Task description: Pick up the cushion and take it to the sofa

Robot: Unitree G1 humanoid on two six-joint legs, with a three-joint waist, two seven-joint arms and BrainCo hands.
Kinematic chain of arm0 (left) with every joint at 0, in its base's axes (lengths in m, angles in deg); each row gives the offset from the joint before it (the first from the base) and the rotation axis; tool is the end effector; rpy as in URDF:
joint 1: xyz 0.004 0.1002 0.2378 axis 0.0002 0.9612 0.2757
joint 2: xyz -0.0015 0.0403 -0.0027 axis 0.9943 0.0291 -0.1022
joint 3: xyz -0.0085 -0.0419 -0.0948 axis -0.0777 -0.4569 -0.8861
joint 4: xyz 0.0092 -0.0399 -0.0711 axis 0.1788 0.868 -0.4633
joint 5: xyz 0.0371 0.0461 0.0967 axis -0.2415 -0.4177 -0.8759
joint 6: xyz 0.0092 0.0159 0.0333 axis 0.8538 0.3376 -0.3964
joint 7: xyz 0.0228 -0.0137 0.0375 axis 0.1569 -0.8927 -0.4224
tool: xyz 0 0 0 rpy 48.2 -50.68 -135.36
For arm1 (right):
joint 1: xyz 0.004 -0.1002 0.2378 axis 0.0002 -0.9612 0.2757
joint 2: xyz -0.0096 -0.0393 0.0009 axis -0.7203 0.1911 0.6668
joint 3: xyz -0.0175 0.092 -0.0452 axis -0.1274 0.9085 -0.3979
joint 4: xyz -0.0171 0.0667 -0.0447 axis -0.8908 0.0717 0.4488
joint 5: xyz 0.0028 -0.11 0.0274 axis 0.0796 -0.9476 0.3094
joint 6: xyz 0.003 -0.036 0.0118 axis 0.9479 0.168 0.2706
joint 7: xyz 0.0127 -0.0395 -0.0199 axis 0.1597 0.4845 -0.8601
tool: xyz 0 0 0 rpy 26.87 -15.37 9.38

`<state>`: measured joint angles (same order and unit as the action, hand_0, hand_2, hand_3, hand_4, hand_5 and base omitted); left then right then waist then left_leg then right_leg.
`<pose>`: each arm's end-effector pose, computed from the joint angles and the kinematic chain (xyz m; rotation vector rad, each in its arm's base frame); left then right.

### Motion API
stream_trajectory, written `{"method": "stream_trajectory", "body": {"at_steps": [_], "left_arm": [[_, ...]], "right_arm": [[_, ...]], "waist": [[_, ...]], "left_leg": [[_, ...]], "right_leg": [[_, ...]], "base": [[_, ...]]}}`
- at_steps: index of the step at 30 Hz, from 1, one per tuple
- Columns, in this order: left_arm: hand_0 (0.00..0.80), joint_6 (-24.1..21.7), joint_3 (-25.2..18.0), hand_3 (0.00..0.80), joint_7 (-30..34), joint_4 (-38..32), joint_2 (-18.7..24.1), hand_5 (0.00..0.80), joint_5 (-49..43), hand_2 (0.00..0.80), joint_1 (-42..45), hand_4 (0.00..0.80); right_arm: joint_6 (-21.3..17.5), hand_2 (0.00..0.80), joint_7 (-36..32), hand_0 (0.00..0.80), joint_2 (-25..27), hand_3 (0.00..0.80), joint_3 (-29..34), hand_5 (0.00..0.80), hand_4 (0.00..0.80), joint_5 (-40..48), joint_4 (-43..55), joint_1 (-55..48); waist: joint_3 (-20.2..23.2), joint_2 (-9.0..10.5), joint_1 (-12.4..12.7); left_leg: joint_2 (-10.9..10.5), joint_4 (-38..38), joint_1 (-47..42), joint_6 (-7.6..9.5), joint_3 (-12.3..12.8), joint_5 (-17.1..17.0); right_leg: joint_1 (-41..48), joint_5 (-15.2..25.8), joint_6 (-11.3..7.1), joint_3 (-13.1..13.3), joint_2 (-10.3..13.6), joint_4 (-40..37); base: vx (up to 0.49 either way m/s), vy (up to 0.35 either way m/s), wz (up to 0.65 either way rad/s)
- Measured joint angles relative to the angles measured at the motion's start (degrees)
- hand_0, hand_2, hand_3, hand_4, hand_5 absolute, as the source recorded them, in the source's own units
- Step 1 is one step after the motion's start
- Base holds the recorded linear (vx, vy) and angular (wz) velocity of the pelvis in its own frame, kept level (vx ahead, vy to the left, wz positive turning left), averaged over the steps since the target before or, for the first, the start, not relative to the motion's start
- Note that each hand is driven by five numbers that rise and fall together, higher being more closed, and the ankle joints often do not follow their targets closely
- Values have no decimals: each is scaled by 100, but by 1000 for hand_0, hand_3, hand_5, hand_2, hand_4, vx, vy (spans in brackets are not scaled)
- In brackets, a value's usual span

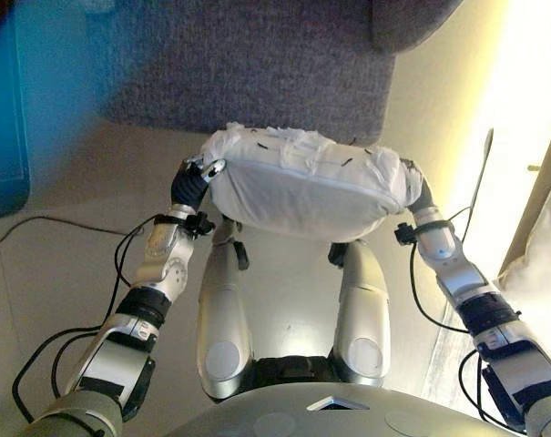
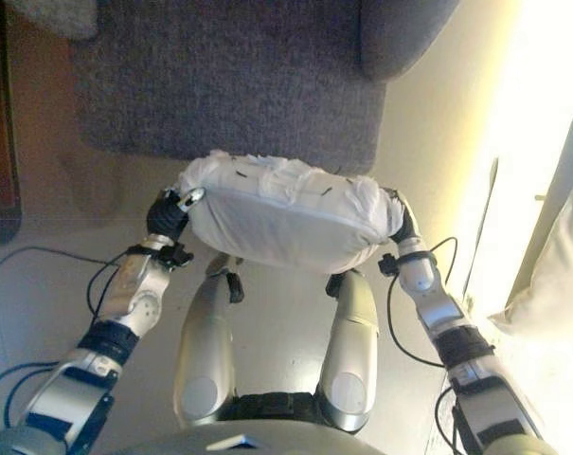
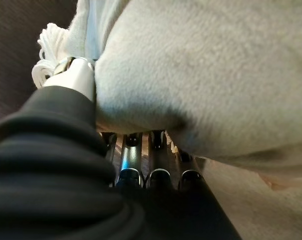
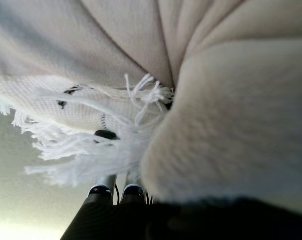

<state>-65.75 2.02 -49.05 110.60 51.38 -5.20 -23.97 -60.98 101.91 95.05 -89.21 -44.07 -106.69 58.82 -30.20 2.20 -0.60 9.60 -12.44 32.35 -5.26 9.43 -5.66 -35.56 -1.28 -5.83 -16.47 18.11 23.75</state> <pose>0.2665 0.2065 0.0323 -0.2671 -0.0750 -0.1494 0.2574 -0.2191 0.0457 -0.5768 -0.1222 0.0260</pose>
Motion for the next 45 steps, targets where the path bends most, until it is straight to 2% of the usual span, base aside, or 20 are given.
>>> {"method": "stream_trajectory", "body": {"at_steps": [2, 4, 12, 17, 20, 22, 25, 33, 40, 42, 45], "left_arm": [[800, 46, -91, 800, 101, -32, -67, 800, 10, 800, 202, 800], [800, 154, -200, 800, 196, -347, -87, 800, 22, 800, 577, 800], [800, 281, -460, 800, 256, -1818, -198, 800, 65, 800, 1489, 800], [800, 152, -614, 800, 266, -2475, -322, 800, 117, 800, 1957, 800], [800, 53, -712, 800, 260, -2800, -340, 800, 122, 800, 2188, 800], [800, -87, -787, 800, 260, -2989, -338, 800, 125, 800, 2269, 800], [800, -154, -860, 800, 243, -3226, -348, 800, 230, 800, 2357, 800], [800, -347, -886, 800, 30, -3408, -341, 800, 228, 800, 2399, 800], [800, -256, -980, 800, -38, -3674, -342, 800, 229, 800, 2400, 800], [800, -224, -988, 800, -59, -3684, -342, 800, 229, 800, 2400, 800], [800, -218, -1006, 800, -119, -3684, -341, 800, 230, 800, 2413, 800]], "right_arm": [[-2, 800, -112, 800, -8, 800, 20, 800, 800, 0, 26, -106], [-2, 800, -214, 800, -14, 800, 43, 800, 800, -1, 86, -256], [-35, 800, -431, 800, -51, 800, 823, 800, 800, 4, 1455, -1338], [-204, 800, -545, 800, -242, 800, 1157, 800, 800, 14, 2117, -1789], [-209, 800, -656, 800, -271, 800, 1191, 800, 800, 93, 2469, -1960], [-266, 800, -802, 800, -327, 800, 1255, 800, 800, 225, 2674, -1976], [-292, 800, -986, 800, -369, 800, 1279, 800, 800, 484, 2805, -1968], [-335, 800, -1276, 800, -393, 800, 1255, 800, 800, 942, 3001, -1976], [-334, 800, -1224, 800, -403, 800, 1238, 800, 800, 1030, 3170, -1981], [-331, 800, -1215, 800, -399, 800, 1228, 800, 800, 1029, 3170, -1981], [-328, 800, -1265, 800, -384, 800, 1204, 800, 800, 1030, 3166, -1969]], "waist": [[5, -10, -2], [22, -30, 8], [215, -369, 11], [1026, -502, 4], [1594, -476, 1], [1770, -429, 2], [2016, -415, 4], [2501, -343, 8], [2563, -357, 3], [2562, -356, 3], [2560, -356, 26]], "left_leg": [[3, 191, -364, -15, 41, -65], [22, 461, -829, -14, 108, -121], [33, 1127, -2260, -25, 238, -141], [-35, 1625, -3037, -66, 314, -148], [-32, 1747, -3344, -169, 321, -87], [-22, 1747, -3550, -205, 325, -53], [35, 1749, -3687, -272, 329, 1], [43, 1775, -3697, -241, 331, 7], [64, 1748, -3721, -241, 302, -4], [103, 1747, -3742, -288, 306, -48], [229, 1743, -3789, -260, 326, -29]], "right_leg": [[288, 4, 2, -5, -35, -82], [700, 33, -9, -29, -105, -280], [2318, 335, -121, -191, -342, -1343], [3218, 525, -252, -284, -454, -2135], [3692, 625, -304, -291, -549, -2613], [3993, 719, -303, -290, -609, -2887], [4120, 708, -293, -284, -672, -2888], [4121, 714, -279, -278, -653, -2903], [4149, 722, -261, -258, -720, -2885], [4159, 710, -244, -256, -754, -2887], [4154, 665, -183, -226, -858, -2898]], "base": [[115, -53, -9], [106, -53, -12], [181, 6, -4], [186, 51, -2], [91, 36, 1], [39, 29, -7], [5, 7, -2], [1, -13, 0], [-9, -150, 0], [-6, -248, -3], [3, -262, -8]]}}
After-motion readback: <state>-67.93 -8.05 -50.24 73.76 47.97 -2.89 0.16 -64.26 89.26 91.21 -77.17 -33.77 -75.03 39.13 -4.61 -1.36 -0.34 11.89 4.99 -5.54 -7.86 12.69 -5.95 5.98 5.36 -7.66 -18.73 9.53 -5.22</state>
